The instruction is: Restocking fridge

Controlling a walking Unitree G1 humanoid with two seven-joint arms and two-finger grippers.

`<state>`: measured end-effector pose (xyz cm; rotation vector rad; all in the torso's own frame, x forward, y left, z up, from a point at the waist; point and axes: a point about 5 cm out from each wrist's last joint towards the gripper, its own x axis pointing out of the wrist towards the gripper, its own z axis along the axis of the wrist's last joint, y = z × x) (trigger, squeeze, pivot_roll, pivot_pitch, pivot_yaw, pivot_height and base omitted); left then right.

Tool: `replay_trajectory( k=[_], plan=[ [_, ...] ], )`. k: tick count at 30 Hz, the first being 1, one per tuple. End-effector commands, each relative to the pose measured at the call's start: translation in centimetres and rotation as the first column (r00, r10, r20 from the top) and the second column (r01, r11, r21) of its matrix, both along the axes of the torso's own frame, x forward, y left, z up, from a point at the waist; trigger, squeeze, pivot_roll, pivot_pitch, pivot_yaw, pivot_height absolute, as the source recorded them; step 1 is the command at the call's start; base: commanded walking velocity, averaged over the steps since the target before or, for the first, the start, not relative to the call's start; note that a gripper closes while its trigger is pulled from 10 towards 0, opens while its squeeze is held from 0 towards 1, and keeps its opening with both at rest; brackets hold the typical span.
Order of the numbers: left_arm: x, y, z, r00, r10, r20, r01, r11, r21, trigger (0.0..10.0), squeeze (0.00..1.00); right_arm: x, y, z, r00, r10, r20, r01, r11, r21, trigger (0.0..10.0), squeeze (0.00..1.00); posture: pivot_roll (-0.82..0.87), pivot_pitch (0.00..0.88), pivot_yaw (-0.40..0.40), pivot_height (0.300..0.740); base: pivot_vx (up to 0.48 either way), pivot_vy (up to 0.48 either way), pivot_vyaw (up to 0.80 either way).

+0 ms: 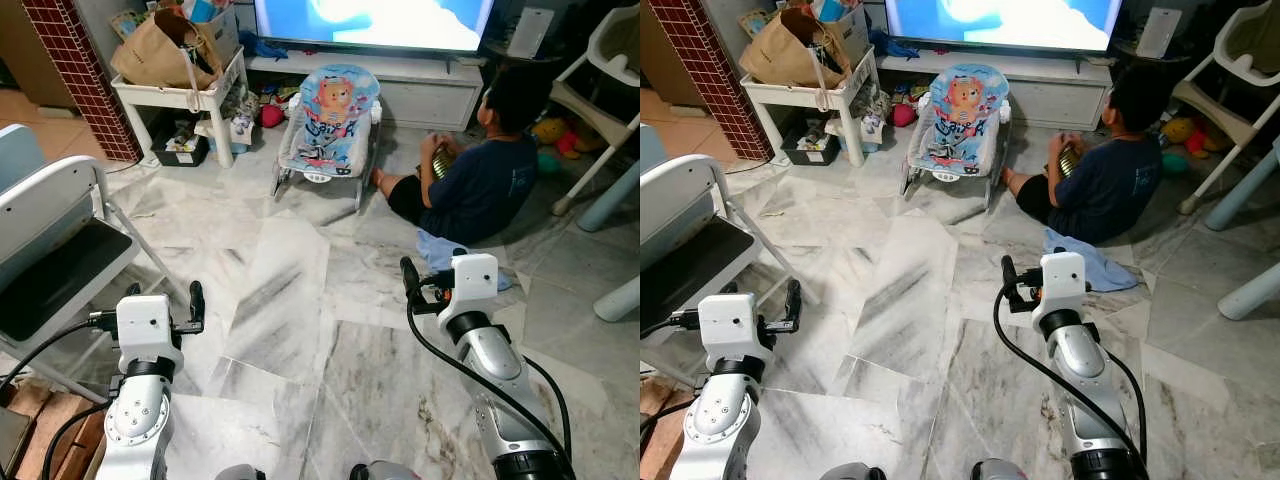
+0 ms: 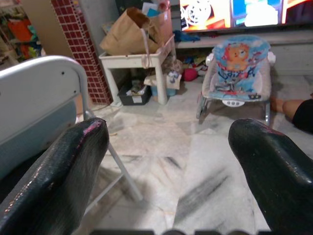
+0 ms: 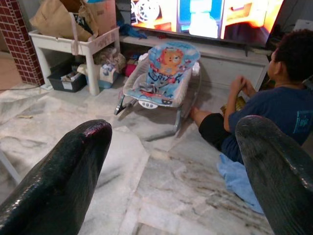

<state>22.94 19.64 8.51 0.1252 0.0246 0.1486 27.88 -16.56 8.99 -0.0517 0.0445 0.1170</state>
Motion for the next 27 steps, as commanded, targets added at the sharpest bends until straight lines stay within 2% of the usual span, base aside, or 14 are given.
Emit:
replay_trajectory(
  k=[1, 13, 18, 21, 27],
  plan=[
    [0.2, 0.4, -0.1, 1.0, -0.001, -0.014, 0.001, 1.0, 0.006, 10.0, 0.0, 0.0, 0.0, 0.3, 1.0, -0.007, 0.015, 0.007, 1.0, 0.01, 10.0, 0.0, -0.04, 0.048, 0.026, 0.74, -0.24, 0.0, 0.0],
    [0.0, -0.5, -0.6, 0.999, -0.02, -0.028, 0.019, 1.0, -0.012, 10.0, 0.0, 0.1, -0.6, 0.2, 1.0, -0.003, 0.012, 0.003, 1.0, 0.001, 10.0, 0.0, -0.05, 0.05, 0.014, 0.74, -0.259, 0.0, 0.0],
    [-0.1, -0.3, -0.6, 0.999, -0.019, -0.031, 0.019, 1.0, -0.002, 10.0, 0.0, 0.3, -0.4, 0.4, 1.0, -0.008, 0.018, 0.008, 1.0, 0.004, 10.0, 0.0, -0.05, 0.057, 0.019, 0.74, -0.294, 0.0, 0.0],
    [-0.1, 0.1, -0.5, 0.999, -0.015, -0.032, 0.015, 1.0, 0.006, 10.0, 0.0, 0.1, -1.0, -0.1, 0.999, -0.049, -0.012, 0.05, 0.998, 0.035, 10.0, 0.0, -0.05, 0.063, 0.023, 0.74, -0.26, 0.0, 0.0],
    [-0.4, 0.4, -0.6, 0.999, -0.015, -0.047, 0.015, 1.0, 0.011, 10.0, 0.0, -0.1, -0.9, -0.1, 0.999, -0.045, -0.011, 0.045, 0.998, 0.034, 10.0, 0.0, -0.05, 0.077, 0.033, 0.74, -0.254, 0.0, 0.0]
  ],
)
